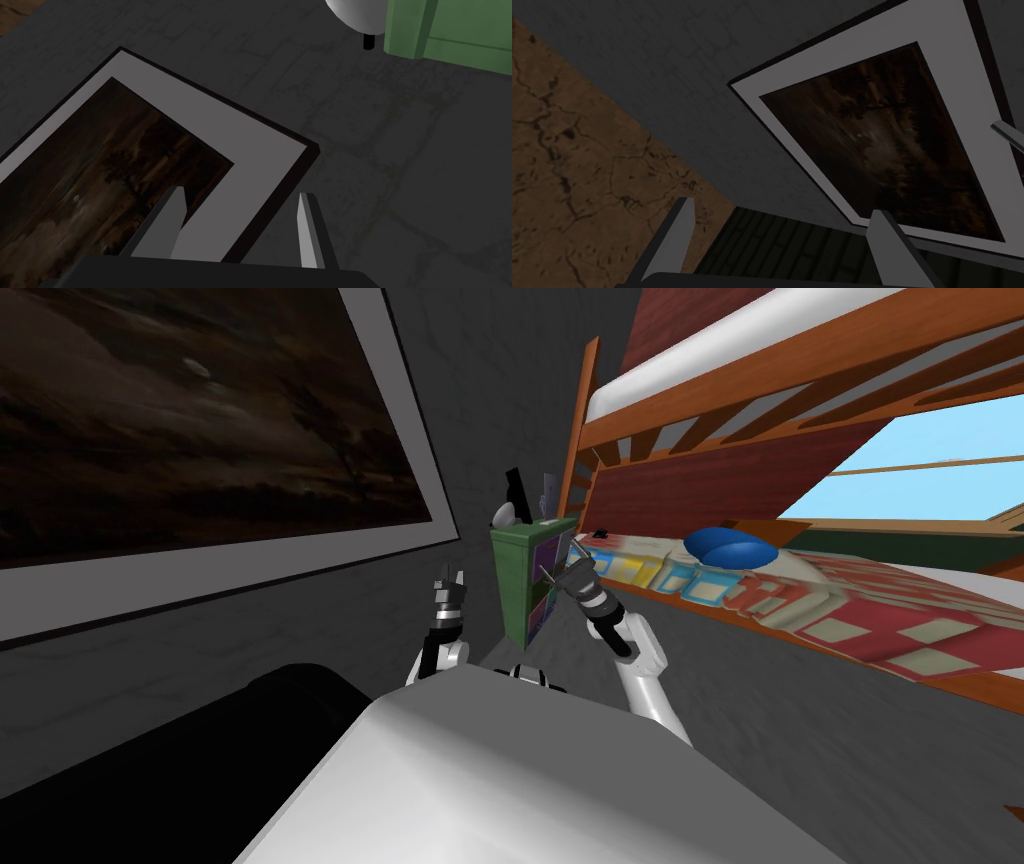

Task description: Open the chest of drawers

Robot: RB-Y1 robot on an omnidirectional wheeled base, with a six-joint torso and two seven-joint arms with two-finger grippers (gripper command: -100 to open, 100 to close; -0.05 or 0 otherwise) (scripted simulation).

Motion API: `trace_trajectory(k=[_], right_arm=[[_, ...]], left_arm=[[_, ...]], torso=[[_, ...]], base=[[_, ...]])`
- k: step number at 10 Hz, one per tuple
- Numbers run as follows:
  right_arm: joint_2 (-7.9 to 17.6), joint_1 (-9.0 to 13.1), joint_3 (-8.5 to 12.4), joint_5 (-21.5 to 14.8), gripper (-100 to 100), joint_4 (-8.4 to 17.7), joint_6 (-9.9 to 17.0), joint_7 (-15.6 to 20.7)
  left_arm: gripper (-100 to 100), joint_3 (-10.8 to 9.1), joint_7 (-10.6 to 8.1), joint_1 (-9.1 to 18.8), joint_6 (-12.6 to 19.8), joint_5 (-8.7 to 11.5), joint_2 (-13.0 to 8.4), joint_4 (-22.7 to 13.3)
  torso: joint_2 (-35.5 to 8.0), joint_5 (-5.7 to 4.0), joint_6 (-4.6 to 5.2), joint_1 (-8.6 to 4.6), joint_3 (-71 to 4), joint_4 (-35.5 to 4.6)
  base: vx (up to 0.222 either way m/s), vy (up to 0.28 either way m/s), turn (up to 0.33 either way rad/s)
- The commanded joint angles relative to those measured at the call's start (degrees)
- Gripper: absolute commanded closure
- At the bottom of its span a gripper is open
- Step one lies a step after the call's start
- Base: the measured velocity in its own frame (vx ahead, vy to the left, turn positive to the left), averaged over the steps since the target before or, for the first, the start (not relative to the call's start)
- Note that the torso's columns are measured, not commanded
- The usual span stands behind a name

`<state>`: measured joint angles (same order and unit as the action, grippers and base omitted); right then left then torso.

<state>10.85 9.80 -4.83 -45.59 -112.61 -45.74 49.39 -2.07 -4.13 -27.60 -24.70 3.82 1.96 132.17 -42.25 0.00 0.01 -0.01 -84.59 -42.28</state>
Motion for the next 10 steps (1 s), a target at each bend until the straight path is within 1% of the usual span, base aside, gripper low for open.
trace_trajectory(k=[1,2,3,5,6,8,9,10], right_arm=[[0.8,2.7,0.1,-3.6,-100,2.7,-0.5,3.9],[1.2,4.3,0.1,-5.3,-100,4.5,-0.8,5.4],[1.2,4.3,0.1,-6.0,-100,4.5,-0.8,6.3],[2.3,7.4,0.3,-10.0,-100,8.1,-1.3,10.1],[2.3,7.4,0.3,-10.7,-100,8.1,-1.3,10.7],[3.5,10.2,0.5,-14.5,-100,11.8,-1.7,14.5],[3.5,10.2,0.5,-15.4,-100,11.8,-1.7,14.7],[4.1,11.5,0.6,-17.5,-100,13.5,-1.9,16.6]], left_arm=[[0,0.00,0.00,0.0,0.0,0.0,0.0,0.0],[0,0.00,0.00,0.0,0.0,0.0,0.0,0.0],[0,0.00,0.00,0.0,0.0,0.0,0.0,0.0],[0,0.00,0.00,0.0,0.0,0.0,0.0,0.0],[0,0.00,0.00,0.0,0.0,0.0,0.0,0.0],[0,0.00,0.00,0.0,0.0,0.0,0.0,0.0],[0,0.00,0.00,0.0,0.0,0.0,0.0,0.0],[0,0.00,0.00,0.0,0.0,0.0,0.0,0.0]], torso=[[0.0,0.00,-0.02,0.01,0.0,0.0],[0.0,0.00,-0.01,0.00,0.0,0.0],[0.1,0.00,0.00,0.02,0.0,0.0],[-0.1,0.00,0.00,0.01,0.0,0.0],[0.0,0.01,-0.01,0.05,0.0,0.0],[-0.1,-0.03,0.00,-0.08,0.1,0.0],[0.0,-0.02,0.00,-0.06,0.0,0.0],[-0.1,0.01,-0.02,0.05,0.0,0.0]], base=[[0.068,0.014,-0.051],[0.105,0.022,-0.128],[0.092,0.021,-0.048],[0.092,0.031,-0.087],[0.085,0.019,-0.036],[0.084,-0.001,-0.097],[0.074,0.018,-0.035],[0.085,0.030,-0.062]])
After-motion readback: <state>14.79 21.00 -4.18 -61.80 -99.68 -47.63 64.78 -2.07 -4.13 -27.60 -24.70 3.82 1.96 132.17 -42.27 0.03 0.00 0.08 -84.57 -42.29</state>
